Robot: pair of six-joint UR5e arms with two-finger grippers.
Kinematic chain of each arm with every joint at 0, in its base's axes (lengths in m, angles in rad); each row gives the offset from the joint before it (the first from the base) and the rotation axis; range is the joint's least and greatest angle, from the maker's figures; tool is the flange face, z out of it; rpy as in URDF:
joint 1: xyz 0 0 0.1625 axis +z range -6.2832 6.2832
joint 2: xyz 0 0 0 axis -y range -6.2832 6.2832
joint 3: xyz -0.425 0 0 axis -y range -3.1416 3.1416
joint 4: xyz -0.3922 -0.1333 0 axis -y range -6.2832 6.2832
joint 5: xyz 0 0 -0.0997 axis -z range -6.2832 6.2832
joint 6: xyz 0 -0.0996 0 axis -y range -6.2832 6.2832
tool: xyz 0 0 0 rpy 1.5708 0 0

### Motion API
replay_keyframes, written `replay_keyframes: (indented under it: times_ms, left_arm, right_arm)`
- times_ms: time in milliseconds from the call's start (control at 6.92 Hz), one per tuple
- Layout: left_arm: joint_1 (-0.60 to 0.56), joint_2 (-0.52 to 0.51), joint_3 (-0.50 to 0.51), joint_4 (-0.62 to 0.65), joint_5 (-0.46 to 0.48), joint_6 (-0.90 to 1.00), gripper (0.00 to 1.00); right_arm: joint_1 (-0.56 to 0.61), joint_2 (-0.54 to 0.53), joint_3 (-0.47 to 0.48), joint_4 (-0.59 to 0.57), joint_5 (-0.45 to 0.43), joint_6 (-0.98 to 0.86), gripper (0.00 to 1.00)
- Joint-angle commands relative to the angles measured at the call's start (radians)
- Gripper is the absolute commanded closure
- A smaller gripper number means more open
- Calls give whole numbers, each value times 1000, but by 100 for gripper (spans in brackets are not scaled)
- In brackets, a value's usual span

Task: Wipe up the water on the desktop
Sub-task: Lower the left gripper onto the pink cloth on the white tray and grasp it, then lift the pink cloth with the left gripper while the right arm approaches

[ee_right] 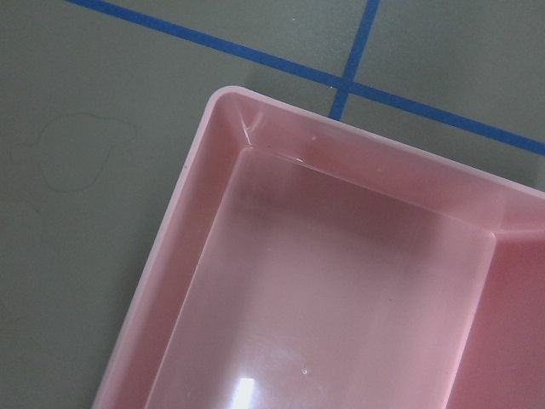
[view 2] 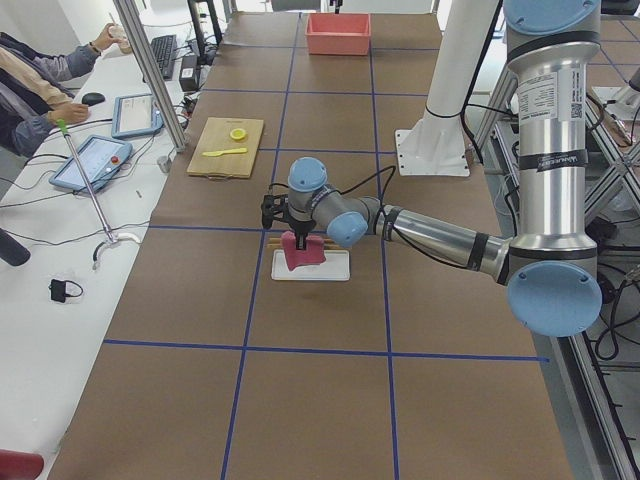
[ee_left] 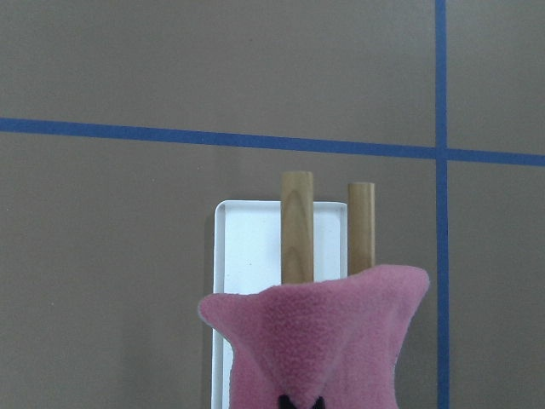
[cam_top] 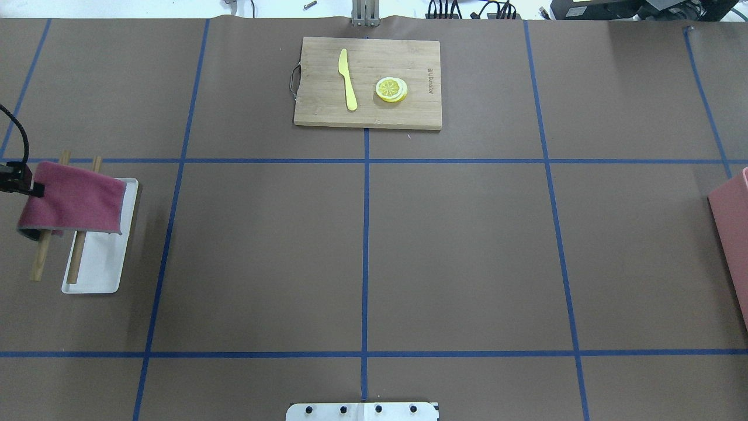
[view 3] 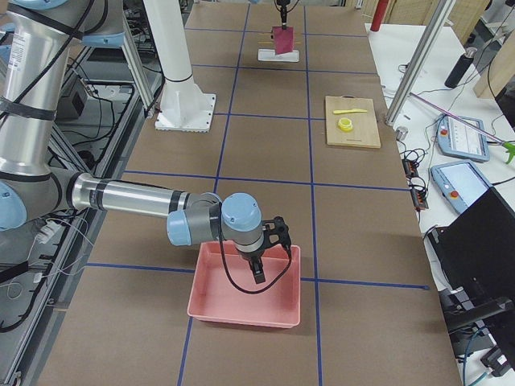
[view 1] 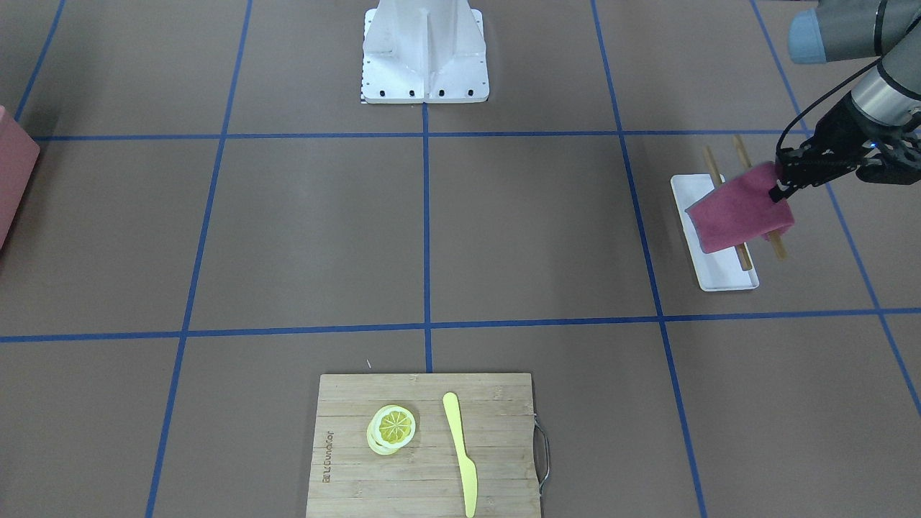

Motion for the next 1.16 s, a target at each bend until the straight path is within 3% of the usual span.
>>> replay_keyframes:
  times_ms: [0,289,578,723,1012]
  left_arm:
    - [-11,-38,-95,120,-34,-2,100]
    - [4,-267,-162,361,-34,-51,100]
    - [148,-608,-148,638,-10,-253,100]
    - [221,-724,-115,670,37,-378,100]
    - [359,-933,14,666,160,-580,100]
  right_arm:
    - [-11,2,27,1,19,63,0]
    - [-58,2,122,0,60,159,0]
    - [-142,25,219,3,120,287,0]
    - [-208,74,273,29,123,424,0]
    - [-329,142,284,198,115,621,0]
